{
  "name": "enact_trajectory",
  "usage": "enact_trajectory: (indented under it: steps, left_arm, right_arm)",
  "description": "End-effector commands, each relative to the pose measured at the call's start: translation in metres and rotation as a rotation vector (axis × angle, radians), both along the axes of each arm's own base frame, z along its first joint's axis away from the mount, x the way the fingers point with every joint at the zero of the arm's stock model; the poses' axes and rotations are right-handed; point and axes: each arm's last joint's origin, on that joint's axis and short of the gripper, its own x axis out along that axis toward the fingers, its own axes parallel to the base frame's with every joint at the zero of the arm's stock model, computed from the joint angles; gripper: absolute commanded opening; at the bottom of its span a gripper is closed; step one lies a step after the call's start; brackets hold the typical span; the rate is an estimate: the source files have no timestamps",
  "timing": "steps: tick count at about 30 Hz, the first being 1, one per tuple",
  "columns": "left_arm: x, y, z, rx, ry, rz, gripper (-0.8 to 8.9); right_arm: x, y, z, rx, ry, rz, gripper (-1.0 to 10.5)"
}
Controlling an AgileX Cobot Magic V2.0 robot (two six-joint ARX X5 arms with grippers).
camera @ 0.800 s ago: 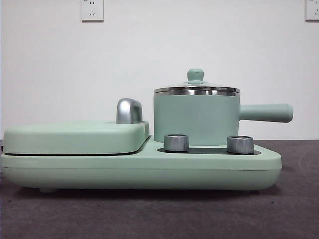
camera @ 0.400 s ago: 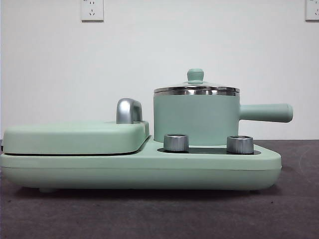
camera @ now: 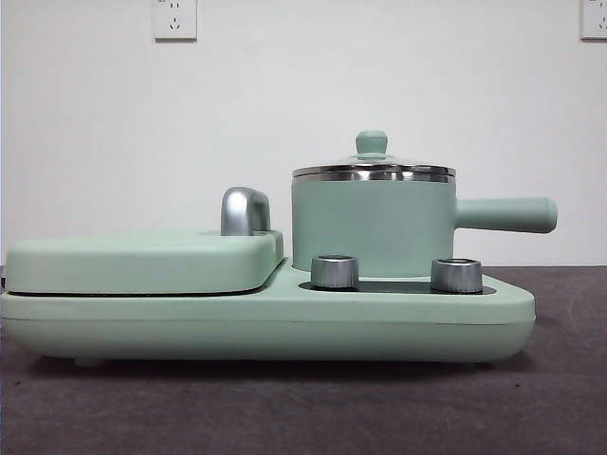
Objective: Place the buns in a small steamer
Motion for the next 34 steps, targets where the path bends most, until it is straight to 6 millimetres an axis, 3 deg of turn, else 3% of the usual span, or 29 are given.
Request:
enact_trajectory:
  steps: [1, 20, 24, 28, 34]
  left_arm:
    - [0.001, 0.0, -0.007, 0.011, 0.025, 0.003, 0.07]
    - [0.001, 0.0, -0.007, 0.011, 0.025, 0.003, 0.07]
    - [0.001, 0.0, -0.007, 0.011, 0.025, 0.003, 0.07]
    - [0.001, 0.0, -0.007, 0.011, 0.025, 0.003, 0.07]
    - [0.001, 0.0, -0.007, 0.011, 0.025, 0.003, 0.07]
  right_arm:
    - [-0.001, 0.0, 0.004, 0.005, -0.021, 0.008, 0.1]
    - [-0.001, 0.0, 0.004, 0.005, -0.022, 0.008, 0.1]
    - [0.001, -0.002, 0.0, -0.003, -0.036, -0.073, 0.1]
    - [0.016, -0.001, -0.018, 0.014, -0.109, -0.255, 0.1]
    - [0.05, -0.009, -0.072, 0.049, -0.319, -0.528, 0.1]
